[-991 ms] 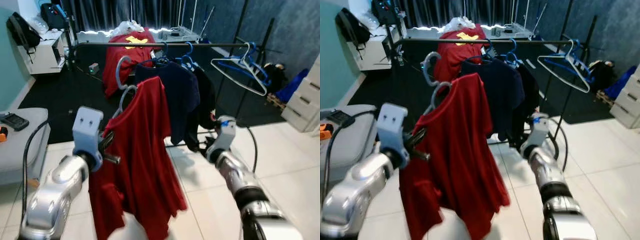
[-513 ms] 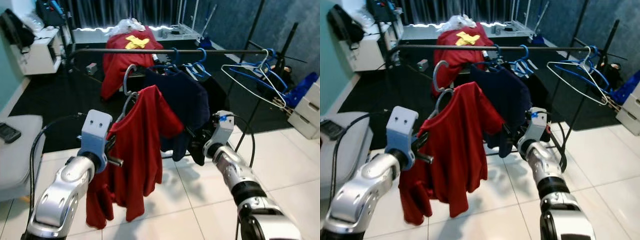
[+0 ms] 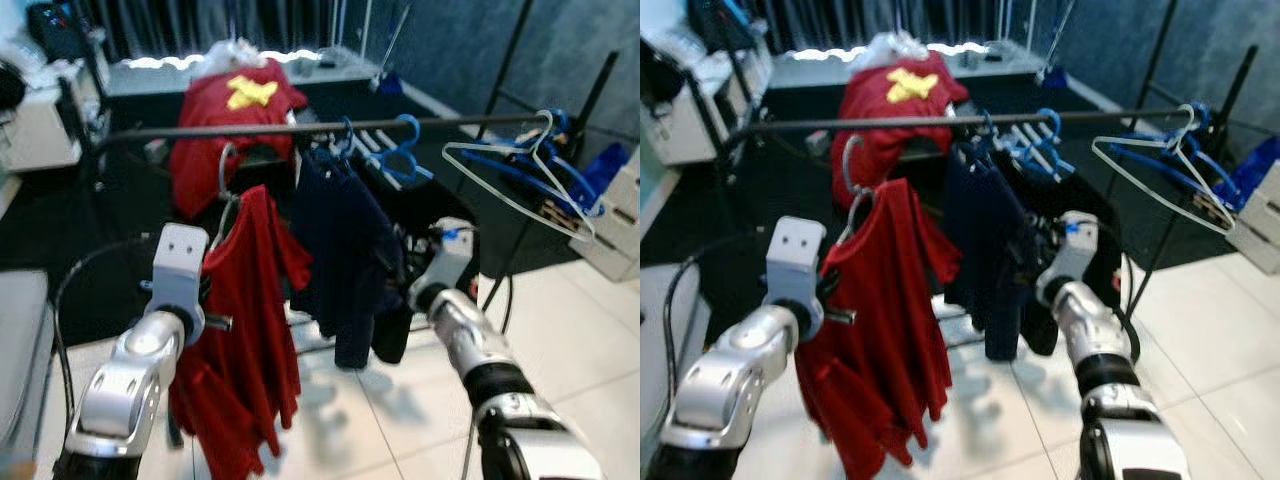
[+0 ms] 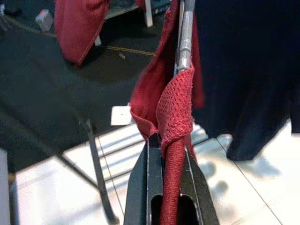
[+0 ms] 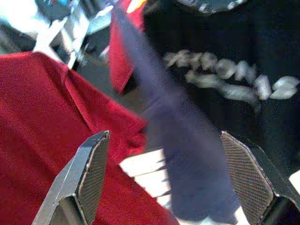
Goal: Hang hanger
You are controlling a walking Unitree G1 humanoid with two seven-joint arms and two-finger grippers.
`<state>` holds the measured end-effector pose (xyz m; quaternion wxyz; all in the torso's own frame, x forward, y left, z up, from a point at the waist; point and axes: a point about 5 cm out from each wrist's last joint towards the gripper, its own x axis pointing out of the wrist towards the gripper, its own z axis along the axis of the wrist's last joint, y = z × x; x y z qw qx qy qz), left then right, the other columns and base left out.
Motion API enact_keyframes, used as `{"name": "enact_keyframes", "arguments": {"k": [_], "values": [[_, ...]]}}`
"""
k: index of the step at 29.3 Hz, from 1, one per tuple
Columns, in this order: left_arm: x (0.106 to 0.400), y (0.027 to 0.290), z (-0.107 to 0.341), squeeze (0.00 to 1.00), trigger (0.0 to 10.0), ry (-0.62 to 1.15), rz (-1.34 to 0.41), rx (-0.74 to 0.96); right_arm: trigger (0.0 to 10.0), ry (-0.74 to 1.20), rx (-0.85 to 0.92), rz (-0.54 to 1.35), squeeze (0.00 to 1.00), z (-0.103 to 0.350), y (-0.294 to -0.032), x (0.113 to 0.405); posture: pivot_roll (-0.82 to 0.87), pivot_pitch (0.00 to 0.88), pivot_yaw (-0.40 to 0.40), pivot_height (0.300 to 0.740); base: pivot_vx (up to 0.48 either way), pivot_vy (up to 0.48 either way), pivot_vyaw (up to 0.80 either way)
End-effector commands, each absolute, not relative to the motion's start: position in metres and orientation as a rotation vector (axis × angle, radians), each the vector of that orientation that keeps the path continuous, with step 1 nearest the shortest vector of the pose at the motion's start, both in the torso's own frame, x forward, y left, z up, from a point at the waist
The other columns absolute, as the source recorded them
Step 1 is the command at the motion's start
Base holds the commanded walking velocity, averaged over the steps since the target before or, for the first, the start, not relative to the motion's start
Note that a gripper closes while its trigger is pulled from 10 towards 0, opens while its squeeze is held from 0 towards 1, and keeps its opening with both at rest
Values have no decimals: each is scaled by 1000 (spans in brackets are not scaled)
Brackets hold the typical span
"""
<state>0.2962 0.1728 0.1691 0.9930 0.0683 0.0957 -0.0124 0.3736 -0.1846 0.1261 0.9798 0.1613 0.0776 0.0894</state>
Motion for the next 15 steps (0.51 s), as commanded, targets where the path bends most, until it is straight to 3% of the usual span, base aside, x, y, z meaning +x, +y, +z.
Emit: {"name": "enact_keyframes", "arguments": {"k": [1, 10, 15], "values": [[300, 165, 176, 0, 10000, 162, -35, 131, 10000, 155, 328, 179, 0, 126, -185, 373, -113, 0, -21, 740, 480, 0, 0], [305, 163, 178, 0, 10000, 139, 7, 146, 10000, 147, 333, 186, 0, 128, -184, 374, -121, 0, -17, 740, 480, 0, 0], [305, 174, 163, 0, 10000, 252, 87, 173, 10000, 149, 326, 180, 0, 129, -186, 374, -122, 0, -13, 740, 0, 0, 0]]}}
